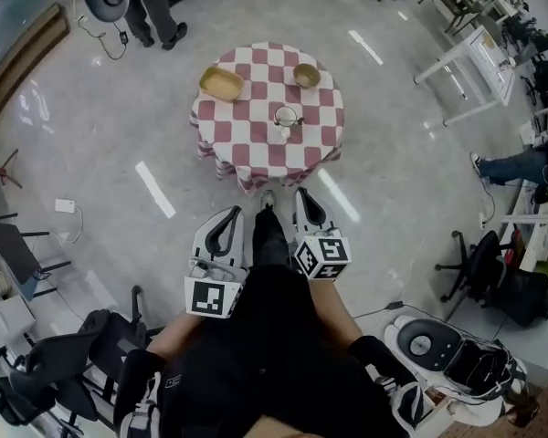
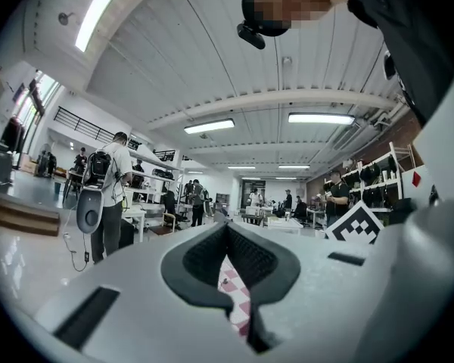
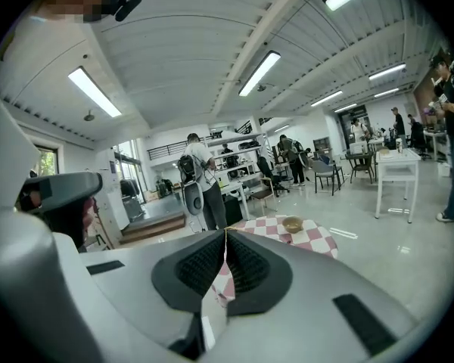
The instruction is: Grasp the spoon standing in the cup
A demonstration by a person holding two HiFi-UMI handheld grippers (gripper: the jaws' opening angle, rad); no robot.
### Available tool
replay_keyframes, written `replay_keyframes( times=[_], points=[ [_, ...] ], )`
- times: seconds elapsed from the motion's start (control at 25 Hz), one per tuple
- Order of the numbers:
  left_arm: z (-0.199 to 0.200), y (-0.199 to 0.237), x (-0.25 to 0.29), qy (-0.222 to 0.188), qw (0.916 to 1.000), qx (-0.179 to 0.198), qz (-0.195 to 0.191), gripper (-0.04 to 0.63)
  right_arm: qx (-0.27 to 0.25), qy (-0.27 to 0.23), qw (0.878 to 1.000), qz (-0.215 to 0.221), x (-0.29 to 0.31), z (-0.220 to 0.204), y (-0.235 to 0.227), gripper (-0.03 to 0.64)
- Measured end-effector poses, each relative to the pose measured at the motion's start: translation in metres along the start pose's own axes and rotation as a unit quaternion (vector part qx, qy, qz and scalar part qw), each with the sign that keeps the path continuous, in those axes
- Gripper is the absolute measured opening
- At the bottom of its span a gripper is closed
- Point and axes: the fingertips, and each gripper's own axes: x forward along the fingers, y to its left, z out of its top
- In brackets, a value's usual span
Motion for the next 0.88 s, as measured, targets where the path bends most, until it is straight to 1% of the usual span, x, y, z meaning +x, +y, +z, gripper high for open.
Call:
replay_keyframes(
  times=[0.08, 0.24, 0.36, 0.44, 0.52, 0.64, 0.8, 0.88],
  points=[
    [0.006, 0.010, 0.030, 0.004, 0.9999, 0.011, 0.010, 0.008, 0.007, 0.004, 1.000, 0.001, 0.029, 0.009, -0.019, 0.028],
    [0.012, 0.016, 0.091, 0.012, 0.9996, 0.011, 0.020, 0.009, 0.021, 0.034, 0.999, 0.004, 0.077, 0.011, -0.066, 0.028],
    [0.012, 0.021, 0.131, 0.025, 0.9994, 0.003, 0.023, 0.008, 0.029, 0.055, 0.998, -0.003, 0.112, 0.008, -0.099, 0.028],
    [0.017, 0.028, 0.156, 0.013, 0.9997, -0.005, 0.022, 0.009, 0.035, 0.066, 0.997, -0.011, 0.135, 0.004, -0.116, 0.029],
    [0.022, 0.035, 0.177, 0.000, 0.9997, -0.009, 0.023, 0.009, 0.049, 0.083, 0.995, -0.017, 0.156, -0.003, -0.130, 0.031],
    [0.012, 0.040, 0.203, 0.029, 0.9992, -0.011, 0.024, 0.009, 0.079, 0.114, 0.990, -0.020, 0.183, -0.020, -0.149, 0.036],
    [0.007, 0.043, 0.234, 0.045, 0.9987, -0.011, 0.020, 0.009, 0.111, 0.157, 0.981, -0.018, 0.213, -0.047, -0.169, 0.097],
    [0.004, 0.046, 0.248, 0.051, 0.9984, -0.013, 0.021, 0.009, 0.123, 0.177, 0.976, -0.020, 0.227, -0.060, -0.179, 0.104]
  ],
)
